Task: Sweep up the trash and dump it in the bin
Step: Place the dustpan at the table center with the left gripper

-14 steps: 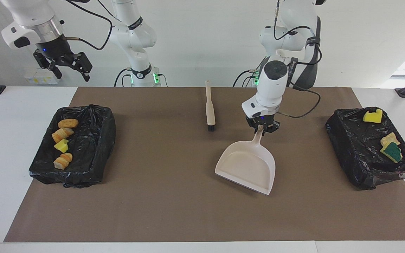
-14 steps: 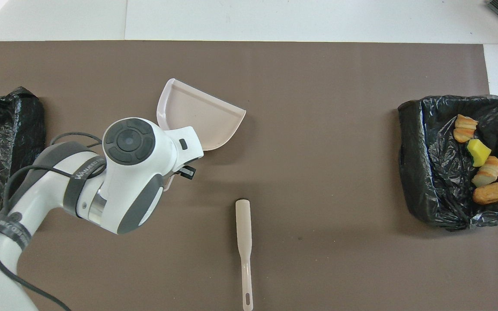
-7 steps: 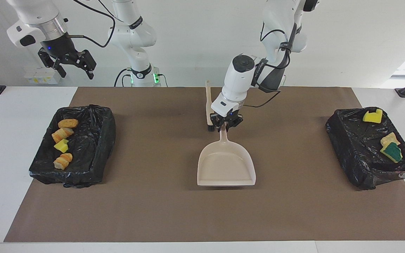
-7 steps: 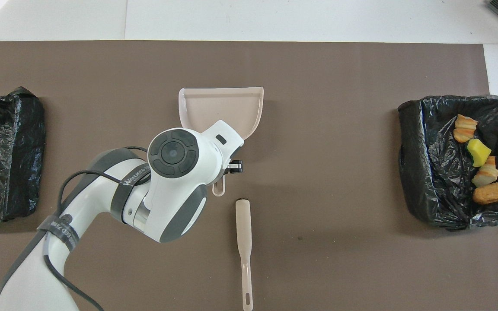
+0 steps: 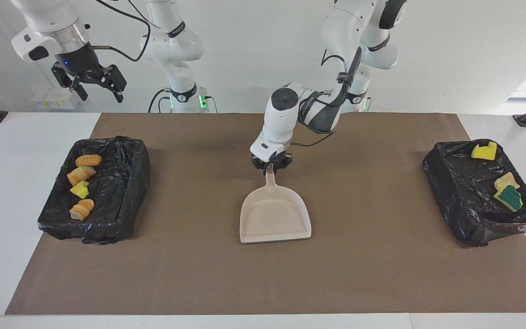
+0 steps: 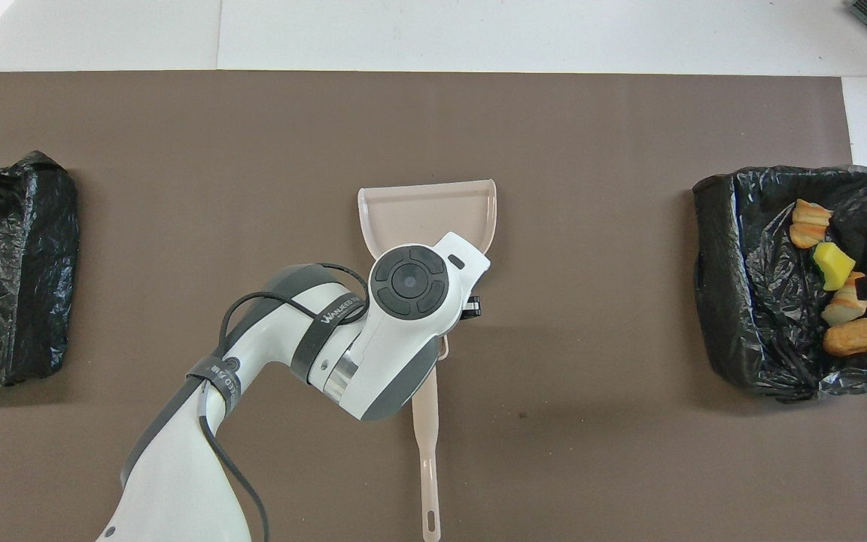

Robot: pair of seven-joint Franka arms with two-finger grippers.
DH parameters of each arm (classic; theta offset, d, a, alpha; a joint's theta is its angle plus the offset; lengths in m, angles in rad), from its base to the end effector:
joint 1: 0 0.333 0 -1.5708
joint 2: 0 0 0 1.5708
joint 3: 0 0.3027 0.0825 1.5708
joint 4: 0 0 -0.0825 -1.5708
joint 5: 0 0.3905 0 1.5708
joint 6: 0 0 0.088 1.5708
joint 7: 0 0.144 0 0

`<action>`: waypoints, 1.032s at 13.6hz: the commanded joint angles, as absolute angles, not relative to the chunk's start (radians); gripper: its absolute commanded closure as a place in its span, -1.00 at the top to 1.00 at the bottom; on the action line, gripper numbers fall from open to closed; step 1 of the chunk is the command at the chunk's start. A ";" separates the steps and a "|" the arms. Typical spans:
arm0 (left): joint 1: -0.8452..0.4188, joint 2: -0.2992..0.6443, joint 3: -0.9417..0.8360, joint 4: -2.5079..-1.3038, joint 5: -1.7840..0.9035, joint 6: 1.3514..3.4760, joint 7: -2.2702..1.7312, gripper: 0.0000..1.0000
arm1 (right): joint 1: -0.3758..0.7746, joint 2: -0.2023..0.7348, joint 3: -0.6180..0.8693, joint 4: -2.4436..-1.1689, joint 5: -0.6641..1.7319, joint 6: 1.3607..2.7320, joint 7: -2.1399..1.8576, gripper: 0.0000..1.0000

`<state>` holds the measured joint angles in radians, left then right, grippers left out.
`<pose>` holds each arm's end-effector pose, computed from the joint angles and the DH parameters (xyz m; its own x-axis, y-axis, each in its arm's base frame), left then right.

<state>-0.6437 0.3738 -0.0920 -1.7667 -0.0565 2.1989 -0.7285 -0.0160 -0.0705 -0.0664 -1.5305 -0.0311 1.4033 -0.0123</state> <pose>0.4868 -0.4412 0.3061 0.9994 0.0314 -0.0108 0.0323 -0.9946 0.0990 0.5174 -0.0489 0.6171 0.9956 -0.0747 -0.0571 -0.0733 -0.9970 0.0255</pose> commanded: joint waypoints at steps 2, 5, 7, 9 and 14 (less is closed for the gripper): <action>-0.623 0.301 -0.054 -1.753 -0.049 2.113 -0.721 1.00 | -0.017 -0.094 -0.067 -1.557 -0.018 1.411 -0.025 1.00; -0.554 0.252 -0.051 -1.747 -0.049 2.053 -0.660 1.00 | -0.017 -0.094 -0.067 -1.557 -0.018 1.413 -0.026 1.00; -0.484 0.218 -0.051 -1.746 -0.051 1.996 -0.525 1.00 | -0.017 -0.094 -0.067 -1.555 -0.018 1.411 -0.026 1.00; -0.404 0.177 -0.051 -1.746 -0.052 1.938 -0.398 1.00 | -0.017 -0.094 -0.067 -1.557 -0.018 1.411 -0.026 1.00; -0.207 0.085 -0.049 -1.747 -0.057 1.823 -0.117 1.00 | -0.017 -0.094 -0.067 -1.557 -0.018 1.411 -0.025 1.00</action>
